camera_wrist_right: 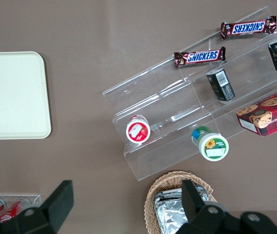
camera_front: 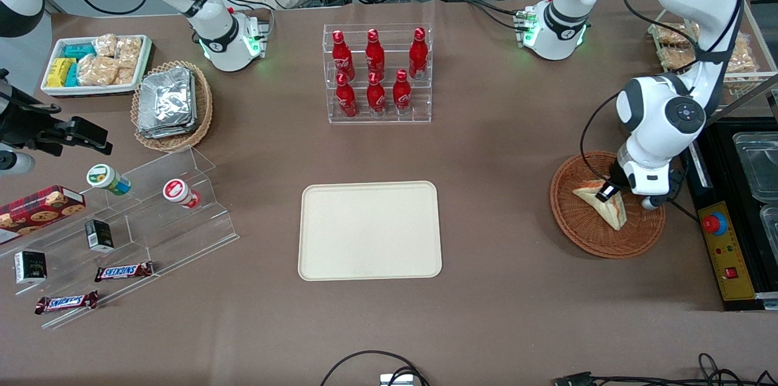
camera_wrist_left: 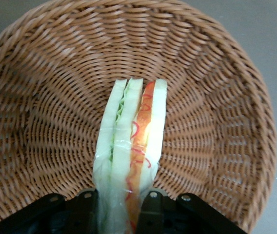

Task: Place sandwich from basket to tray
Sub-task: 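Lift the sandwich out of the basket with the left gripper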

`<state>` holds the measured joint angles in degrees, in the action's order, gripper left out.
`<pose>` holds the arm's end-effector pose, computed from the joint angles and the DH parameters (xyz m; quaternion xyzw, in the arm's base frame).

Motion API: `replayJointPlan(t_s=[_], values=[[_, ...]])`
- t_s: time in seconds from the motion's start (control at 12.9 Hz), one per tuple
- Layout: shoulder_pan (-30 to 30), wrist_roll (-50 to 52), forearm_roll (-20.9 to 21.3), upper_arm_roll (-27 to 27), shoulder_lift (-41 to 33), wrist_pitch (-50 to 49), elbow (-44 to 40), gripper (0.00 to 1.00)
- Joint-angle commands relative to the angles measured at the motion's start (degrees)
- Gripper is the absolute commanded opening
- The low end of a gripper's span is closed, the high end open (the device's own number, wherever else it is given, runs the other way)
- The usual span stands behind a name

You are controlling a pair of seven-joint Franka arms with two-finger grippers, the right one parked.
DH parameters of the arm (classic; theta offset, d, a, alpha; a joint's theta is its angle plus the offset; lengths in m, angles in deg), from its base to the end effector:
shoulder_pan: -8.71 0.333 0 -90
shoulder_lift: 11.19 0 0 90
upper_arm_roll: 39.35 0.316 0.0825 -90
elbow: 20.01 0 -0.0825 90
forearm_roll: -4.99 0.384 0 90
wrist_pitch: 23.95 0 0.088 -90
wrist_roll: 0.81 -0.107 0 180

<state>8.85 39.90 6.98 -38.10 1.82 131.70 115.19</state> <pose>0.5249 0.0116 0.2447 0.9368 0.3437 0.0646 0.0118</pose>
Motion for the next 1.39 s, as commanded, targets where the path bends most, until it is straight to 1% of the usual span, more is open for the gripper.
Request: replayJointPlan(t_s=[0.0, 0.23, 0.39, 0.46, 0.7, 0.93, 1.32], values=[[-1.72, -3.43, 1.62, -0.28, -2.98, -2.35, 0.16, 0.19], [-2.69, -13.25, 1.62, -0.37, -5.88, -7.79, -1.06, 0.19], [-3.83, -21.86, 2.49, -0.37, -7.11, -13.24, -3.43, 0.2], [-4.01, -24.08, 3.37, -0.45, -7.64, -15.7, -4.92, 0.2], [-8.22, -25.15, 8.02, -0.72, -6.6, -26.15, -12.82, 0.2], [-11.73, -24.63, 8.12, -0.98, -4.23, -34.86, -21.96, 0.2], [-17.53, -22.62, 6.89, -0.98, 2.27, -44.98, -38.04, 0.2]])
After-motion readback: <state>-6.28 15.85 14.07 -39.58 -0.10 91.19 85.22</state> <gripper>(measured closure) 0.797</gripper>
